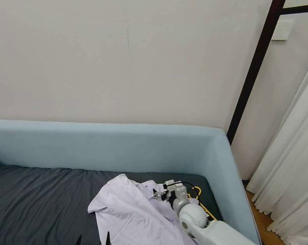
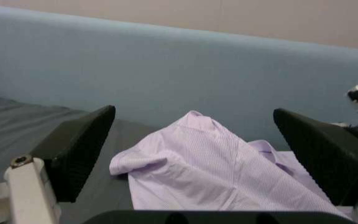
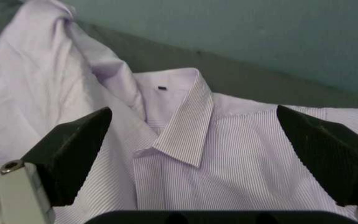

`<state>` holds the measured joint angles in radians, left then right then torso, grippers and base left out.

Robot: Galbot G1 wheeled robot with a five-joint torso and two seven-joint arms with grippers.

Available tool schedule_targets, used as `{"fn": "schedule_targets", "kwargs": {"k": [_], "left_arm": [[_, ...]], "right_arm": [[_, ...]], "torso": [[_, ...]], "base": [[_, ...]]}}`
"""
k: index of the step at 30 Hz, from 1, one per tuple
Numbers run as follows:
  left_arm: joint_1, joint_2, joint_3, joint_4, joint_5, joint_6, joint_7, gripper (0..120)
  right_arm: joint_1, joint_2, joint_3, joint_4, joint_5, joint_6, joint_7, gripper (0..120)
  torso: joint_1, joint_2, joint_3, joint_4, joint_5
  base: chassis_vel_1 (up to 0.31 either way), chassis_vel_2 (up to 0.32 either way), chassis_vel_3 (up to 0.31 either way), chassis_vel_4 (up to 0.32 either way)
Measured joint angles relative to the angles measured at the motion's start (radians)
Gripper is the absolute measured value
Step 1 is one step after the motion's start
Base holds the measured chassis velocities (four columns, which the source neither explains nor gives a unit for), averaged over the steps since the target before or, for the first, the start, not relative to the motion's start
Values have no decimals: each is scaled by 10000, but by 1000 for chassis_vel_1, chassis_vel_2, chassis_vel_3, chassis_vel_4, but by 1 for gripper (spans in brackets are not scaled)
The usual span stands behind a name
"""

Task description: Pick up the clothes from the sofa and hang them on the clothes hanger.

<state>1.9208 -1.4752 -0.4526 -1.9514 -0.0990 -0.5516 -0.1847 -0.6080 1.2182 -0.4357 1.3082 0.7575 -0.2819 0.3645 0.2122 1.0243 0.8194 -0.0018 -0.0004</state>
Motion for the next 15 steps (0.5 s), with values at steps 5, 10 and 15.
{"fn": "schedule_targets", "kwargs": {"k": [5,10,15], "left_arm": [[-60,13,-12,46,-25,0,-2,100],[-54,7,-35,65,-37,-9,0,100],[41,-12,-99,64,-60,-60,-1,100]], "right_arm": [[289,837,-57,-1407,-211,237,-219,100],[641,1664,-183,-2849,-256,424,-616,100],[986,2331,-185,-4343,-451,671,-906,100]], "torso": [[0,0,-1,1,0],[0,1,-1,3,1],[-1,1,-2,3,1]], "base": [[0,0,0,0],[0,0,0,0],[0,0,0,0]]}}
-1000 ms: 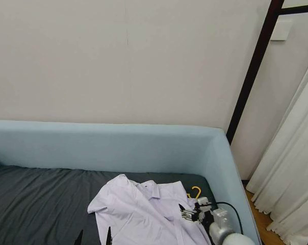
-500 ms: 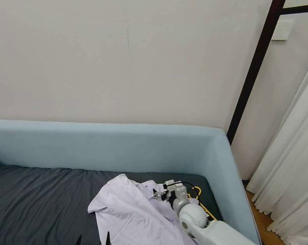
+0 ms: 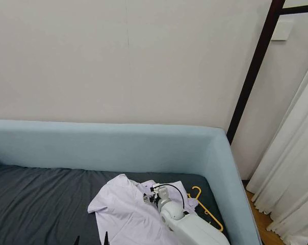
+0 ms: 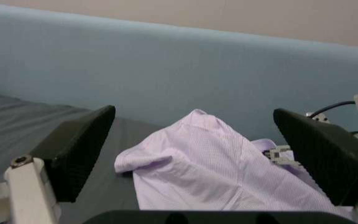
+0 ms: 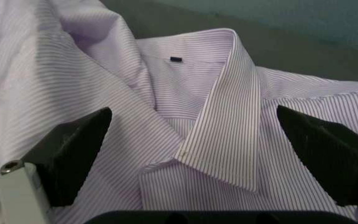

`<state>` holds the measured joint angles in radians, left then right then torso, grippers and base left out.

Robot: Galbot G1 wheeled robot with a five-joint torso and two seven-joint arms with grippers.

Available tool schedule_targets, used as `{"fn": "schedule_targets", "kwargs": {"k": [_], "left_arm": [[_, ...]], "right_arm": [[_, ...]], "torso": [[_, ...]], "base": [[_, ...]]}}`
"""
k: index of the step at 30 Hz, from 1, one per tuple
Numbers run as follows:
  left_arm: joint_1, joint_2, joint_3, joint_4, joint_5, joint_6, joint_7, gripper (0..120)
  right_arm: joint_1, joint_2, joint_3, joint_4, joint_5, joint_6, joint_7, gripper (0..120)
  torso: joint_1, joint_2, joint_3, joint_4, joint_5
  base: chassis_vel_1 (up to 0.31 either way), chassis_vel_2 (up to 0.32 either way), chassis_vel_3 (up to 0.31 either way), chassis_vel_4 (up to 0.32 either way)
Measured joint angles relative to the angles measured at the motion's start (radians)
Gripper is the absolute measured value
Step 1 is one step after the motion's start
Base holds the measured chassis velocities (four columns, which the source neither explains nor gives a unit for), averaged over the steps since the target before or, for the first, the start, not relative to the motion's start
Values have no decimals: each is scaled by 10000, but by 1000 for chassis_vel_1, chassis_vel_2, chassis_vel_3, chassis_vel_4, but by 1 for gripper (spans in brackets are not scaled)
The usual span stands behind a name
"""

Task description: Pick up the clothes from the sofa and hang them on the clothes hanger.

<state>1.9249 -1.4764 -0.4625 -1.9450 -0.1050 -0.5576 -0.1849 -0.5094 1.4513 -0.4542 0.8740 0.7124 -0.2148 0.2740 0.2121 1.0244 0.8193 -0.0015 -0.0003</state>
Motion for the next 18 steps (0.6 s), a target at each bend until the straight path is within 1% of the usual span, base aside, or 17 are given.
{"fn": "schedule_targets", "kwargs": {"k": [4,6,7,10,12,13,15,16,17,18], "left_arm": [[15,-7,-17,-3,-22,-22,-2,100],[11,-7,-20,-4,-34,-34,-3,100],[11,-7,-20,-4,-34,-34,-3,100],[-35,-6,9,-4,-44,-38,-3,100],[-65,-17,35,-3,-45,-38,-3,100],[-65,-17,35,-3,-45,-38,-3,100],[-109,-26,51,1,-45,-37,-2,100],[-121,-28,52,5,-46,-37,-2,100],[-130,-32,51,10,-52,-38,-2,100],[-130,-32,51,10,-52,-38,-2,100]], "right_arm": [[63,210,99,-475,-131,64,-38,97],[73,231,177,-553,-156,64,-28,90],[73,231,177,-553,-156,64,-28,90],[80,166,197,-553,-143,28,17,75],[72,125,196,-509,-142,-3,34,68],[72,125,196,-509,-142,-3,34,68],[25,43,148,-384,-141,-103,49,57],[6,14,116,-354,-140,-136,49,54],[-14,-4,93,-337,-157,-161,51,49],[-14,-4,93,-337,-157,-161,51,49]], "torso": [[0,0,0,0,1],[0,0,0,-1,1],[0,0,0,-1,1],[-1,0,0,-1,1],[0,1,0,-1,1],[0,1,0,-1,1],[-1,0,0,-1,2],[-1,1,0,-1,2],[-1,0,0,-1,1],[-1,0,0,-1,1]], "base": [[0,0,0,0],[0,0,0,0],[0,0,0,0],[0,0,0,0],[0,0,0,0],[0,0,0,0],[0,0,0,0],[0,0,0,0],[0,0,0,0],[0,0,0,0]]}}
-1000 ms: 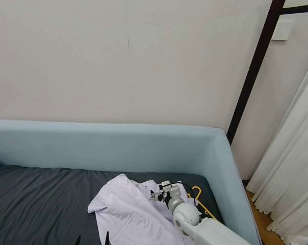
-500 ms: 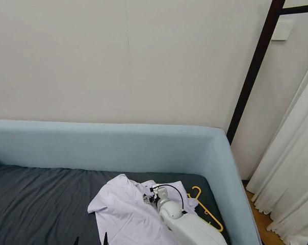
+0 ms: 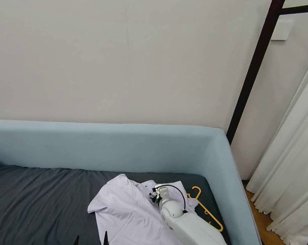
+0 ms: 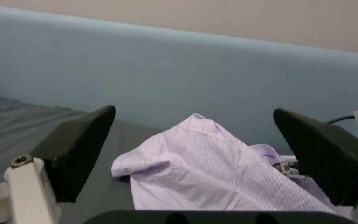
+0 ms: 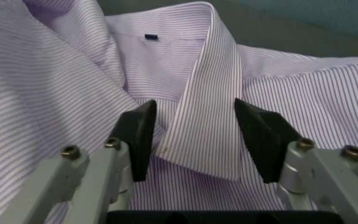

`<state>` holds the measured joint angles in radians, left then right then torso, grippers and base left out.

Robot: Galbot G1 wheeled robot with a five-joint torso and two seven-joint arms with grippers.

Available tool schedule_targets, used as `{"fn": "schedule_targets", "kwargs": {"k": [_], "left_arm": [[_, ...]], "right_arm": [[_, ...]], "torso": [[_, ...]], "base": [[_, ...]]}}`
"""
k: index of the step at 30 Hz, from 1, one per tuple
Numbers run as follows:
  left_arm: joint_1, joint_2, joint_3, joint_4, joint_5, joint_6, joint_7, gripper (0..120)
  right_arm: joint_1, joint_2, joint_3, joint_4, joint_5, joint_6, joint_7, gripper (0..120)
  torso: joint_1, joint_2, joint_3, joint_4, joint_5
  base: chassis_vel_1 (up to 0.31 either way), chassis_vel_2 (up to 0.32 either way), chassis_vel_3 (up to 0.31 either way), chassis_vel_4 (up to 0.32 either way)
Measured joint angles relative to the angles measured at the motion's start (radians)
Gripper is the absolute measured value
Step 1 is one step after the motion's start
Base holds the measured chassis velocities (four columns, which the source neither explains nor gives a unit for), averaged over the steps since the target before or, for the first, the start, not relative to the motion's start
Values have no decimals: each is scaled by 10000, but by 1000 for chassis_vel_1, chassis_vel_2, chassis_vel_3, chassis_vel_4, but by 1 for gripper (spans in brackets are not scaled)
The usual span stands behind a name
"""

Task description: Pick up the clothes from the sofa and hang them on the clothes hanger.

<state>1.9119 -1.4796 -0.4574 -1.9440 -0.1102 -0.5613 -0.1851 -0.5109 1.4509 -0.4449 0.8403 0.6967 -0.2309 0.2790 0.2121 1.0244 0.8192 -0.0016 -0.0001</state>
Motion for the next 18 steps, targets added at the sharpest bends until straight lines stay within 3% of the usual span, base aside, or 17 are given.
{"fn": "schedule_targets", "kwargs": {"k": [13,18], "left_arm": [[-87,-12,7,49,-44,0,7,100],[-112,-3,21,52,-44,20,12,100]], "right_arm": [[-194,-362,-72,409,-146,-220,288,1],[-212,-602,-66,629,-268,-168,350,0]], "torso": [[0,0,0,0,1],[0,0,0,0,1]], "base": [[0,0,0,0],[0,0,0,0]]}}
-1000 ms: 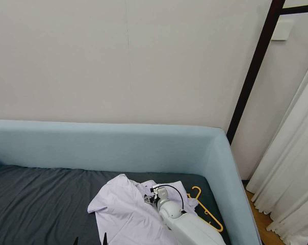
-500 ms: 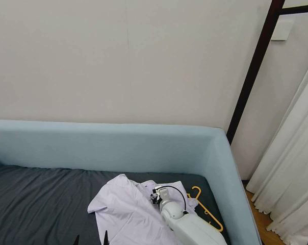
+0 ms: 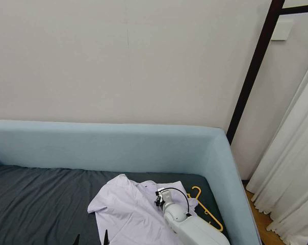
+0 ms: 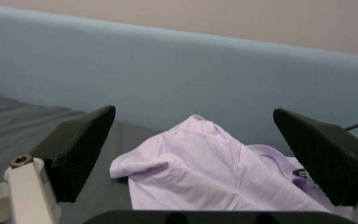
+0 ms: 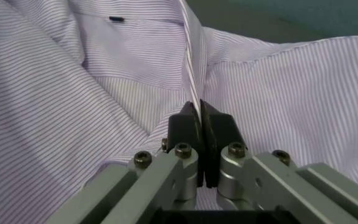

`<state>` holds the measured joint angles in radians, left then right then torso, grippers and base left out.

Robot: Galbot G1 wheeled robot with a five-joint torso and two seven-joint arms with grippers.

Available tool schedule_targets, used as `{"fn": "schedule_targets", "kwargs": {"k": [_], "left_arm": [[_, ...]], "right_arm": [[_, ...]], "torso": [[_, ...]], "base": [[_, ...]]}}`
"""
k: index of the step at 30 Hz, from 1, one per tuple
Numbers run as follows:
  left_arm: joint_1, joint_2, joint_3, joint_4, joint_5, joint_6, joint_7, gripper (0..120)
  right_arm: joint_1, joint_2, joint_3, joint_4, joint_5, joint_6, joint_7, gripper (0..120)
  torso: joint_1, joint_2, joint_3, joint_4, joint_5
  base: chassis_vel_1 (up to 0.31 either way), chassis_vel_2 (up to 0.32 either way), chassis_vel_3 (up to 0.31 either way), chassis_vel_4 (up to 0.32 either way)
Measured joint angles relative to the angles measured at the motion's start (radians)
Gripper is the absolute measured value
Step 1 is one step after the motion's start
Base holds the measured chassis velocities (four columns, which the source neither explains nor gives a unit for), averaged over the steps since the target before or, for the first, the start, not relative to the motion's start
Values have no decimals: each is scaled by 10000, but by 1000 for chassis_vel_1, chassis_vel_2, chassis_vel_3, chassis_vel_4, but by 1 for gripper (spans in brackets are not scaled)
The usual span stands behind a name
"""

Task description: Pick up the clothes from the sofa and hang them on the clothes hanger.

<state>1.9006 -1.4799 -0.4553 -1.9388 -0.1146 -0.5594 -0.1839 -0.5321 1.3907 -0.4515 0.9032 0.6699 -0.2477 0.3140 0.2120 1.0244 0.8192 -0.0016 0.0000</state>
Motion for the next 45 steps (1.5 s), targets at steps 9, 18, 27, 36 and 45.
{"fn": "schedule_targets", "kwargs": {"k": [9,18,27,36,45], "left_arm": [[-50,147,-18,-12,-54,55,6,100],[-352,569,79,-151,-169,389,0,100],[-876,1386,85,-479,-710,952,-2,100],[-1463,2312,-38,-787,-1818,1643,-71,100],[-2624,3522,-102,-623,-2737,2226,-230,100]], "right_arm": [[-168,-1137,-38,2182,-979,261,286,0],[-439,-2774,134,5093,-1839,846,463,0],[-814,-3508,964,6496,-2096,2027,-47,0],[-1076,-4155,1328,7569,-2041,2742,-522,0],[-1427,-4783,1866,8492,-1481,3586,-1101,0]], "torso": [[0,0,0,1,1],[0,1,0,1,0],[0,1,0,0,0],[0,1,0,1,-1],[0,0,0,0,-1]], "base": [[0,0,0,0],[0,0,0,0],[0,0,0,0],[0,0,0,0],[0,0,0,0]]}}
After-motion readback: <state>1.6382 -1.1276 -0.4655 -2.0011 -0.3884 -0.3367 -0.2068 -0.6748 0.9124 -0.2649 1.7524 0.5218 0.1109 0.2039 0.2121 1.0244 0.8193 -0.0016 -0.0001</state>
